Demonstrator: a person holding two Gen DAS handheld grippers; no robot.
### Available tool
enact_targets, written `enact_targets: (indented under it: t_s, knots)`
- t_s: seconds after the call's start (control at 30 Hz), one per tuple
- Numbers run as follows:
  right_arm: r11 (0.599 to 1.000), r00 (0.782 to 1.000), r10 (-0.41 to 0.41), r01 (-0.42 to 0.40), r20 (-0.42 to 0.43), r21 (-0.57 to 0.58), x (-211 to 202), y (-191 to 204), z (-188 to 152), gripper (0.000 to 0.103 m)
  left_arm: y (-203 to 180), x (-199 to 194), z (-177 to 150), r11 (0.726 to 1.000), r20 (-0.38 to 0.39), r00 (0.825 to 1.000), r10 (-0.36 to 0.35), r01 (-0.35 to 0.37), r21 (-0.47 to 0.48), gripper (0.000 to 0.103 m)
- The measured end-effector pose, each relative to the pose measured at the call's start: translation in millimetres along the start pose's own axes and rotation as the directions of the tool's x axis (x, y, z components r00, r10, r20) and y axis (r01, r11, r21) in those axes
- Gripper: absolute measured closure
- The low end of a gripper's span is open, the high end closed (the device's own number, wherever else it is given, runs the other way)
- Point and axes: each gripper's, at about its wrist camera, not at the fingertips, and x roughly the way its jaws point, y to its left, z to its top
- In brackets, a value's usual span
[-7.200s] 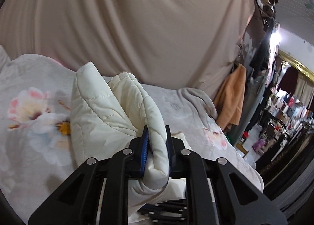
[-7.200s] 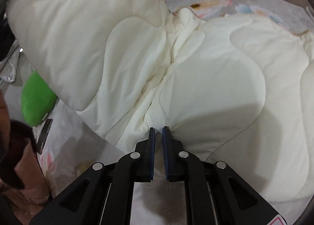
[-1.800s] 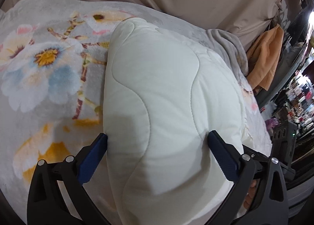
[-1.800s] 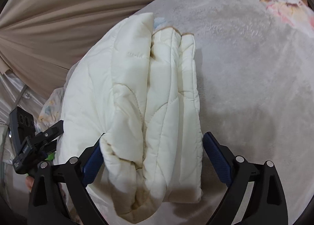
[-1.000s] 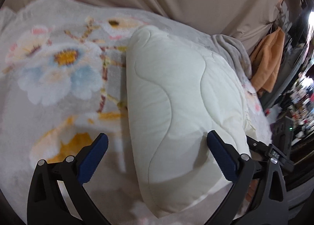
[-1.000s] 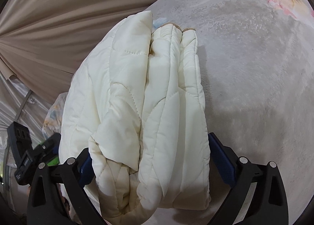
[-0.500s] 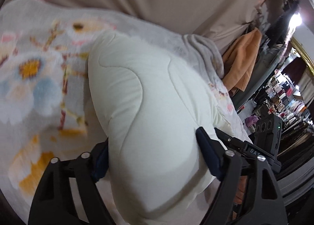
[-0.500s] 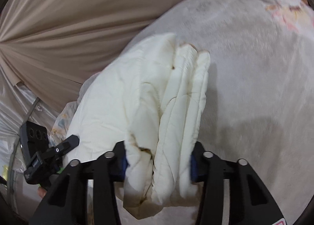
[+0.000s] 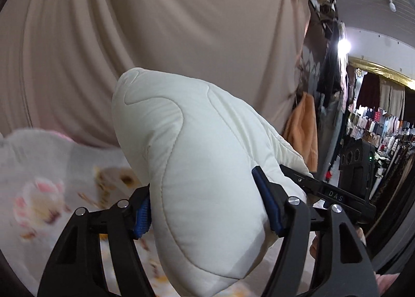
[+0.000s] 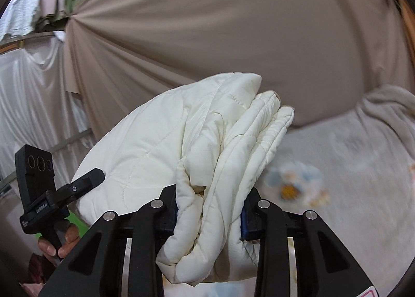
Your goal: Fold large clothes
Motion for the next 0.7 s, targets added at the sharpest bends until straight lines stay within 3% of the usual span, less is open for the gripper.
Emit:
enact_targets:
  t_s: [0.1, 0.23, 0.27, 0.3, 0.33, 0.37, 0.43, 0.5, 0.6, 0.67, 0.7]
  knots:
    - [0.998, 0.998, 0.058, -0.057, -0.026, 0.019, 55.0, 6.2, -5.4, 0.066, 49.6, 1.8, -2.4, 0.998, 0.040, 0.998, 0.057, -0.058, 0.012, 0.033]
    - [0.995, 0.979, 0.039, -0.020, -0.201, 0.097, 149.8, -8.4, -54.3, 0.061, 125.2, 40.8, -37.5, 0.986, -0.060, 0.987, 0.151, -0.155, -0.060, 0.028]
    - [0.994, 0.964, 0.018, 0.012, -0.264, 0.109, 171.6, -14.9, -71.0, 0.060, 144.9, 53.9, -53.4, 0.976, -0.111, 0.977, 0.184, -0.195, -0.098, 0.026]
    - [0.990, 0.936, -0.009, 0.057, -0.353, 0.126, 195.2, -23.0, -94.0, 0.059, 167.1, 70.2, -76.0, 0.956, -0.192, 0.954, 0.230, -0.259, -0.138, 0.025]
    - [0.985, 0.905, -0.033, 0.102, -0.424, 0.140, 210.0, -31.4, -114.3, 0.048, 180.9, 81.0, -92.4, 0.940, -0.260, 0.931, 0.255, -0.302, -0.158, 0.024]
    - [0.979, 0.902, -0.026, 0.111, -0.430, 0.174, 212.9, -38.6, -130.1, 0.041, 195.4, 88.6, -112.6, 0.924, -0.319, 0.909, 0.267, -0.335, -0.183, 0.019]
    - [0.978, 0.917, -0.009, 0.091, -0.399, 0.186, 199.4, -42.5, -141.4, 0.036, 205.5, 79.6, -129.8, 0.925, -0.305, 0.930, 0.205, -0.286, -0.249, 0.015]
    - [0.979, 0.918, -0.012, 0.092, -0.396, 0.183, 181.4, -41.5, -137.3, 0.036, 207.9, 68.2, -127.7, 0.914, -0.314, 0.933, 0.178, -0.275, -0.297, 0.016]
    - [0.982, 0.934, -0.102, 0.151, -0.342, 0.118, 149.9, -30.4, -117.4, 0.042, 198.1, 45.2, -106.6, 0.914, -0.261, 0.938, 0.229, -0.299, -0.274, 0.017]
    - [0.983, 0.942, -0.156, 0.177, -0.297, 0.045, 138.1, -14.8, -99.4, 0.058, 186.7, 31.5, -87.3, 0.918, -0.204, 0.942, 0.268, -0.313, -0.241, 0.016]
    - [0.983, 0.944, -0.172, 0.182, -0.281, 0.009, 134.8, -5.3, -89.7, 0.074, 178.3, 26.9, -76.5, 0.919, -0.175, 0.940, 0.292, -0.327, -0.222, 0.015]
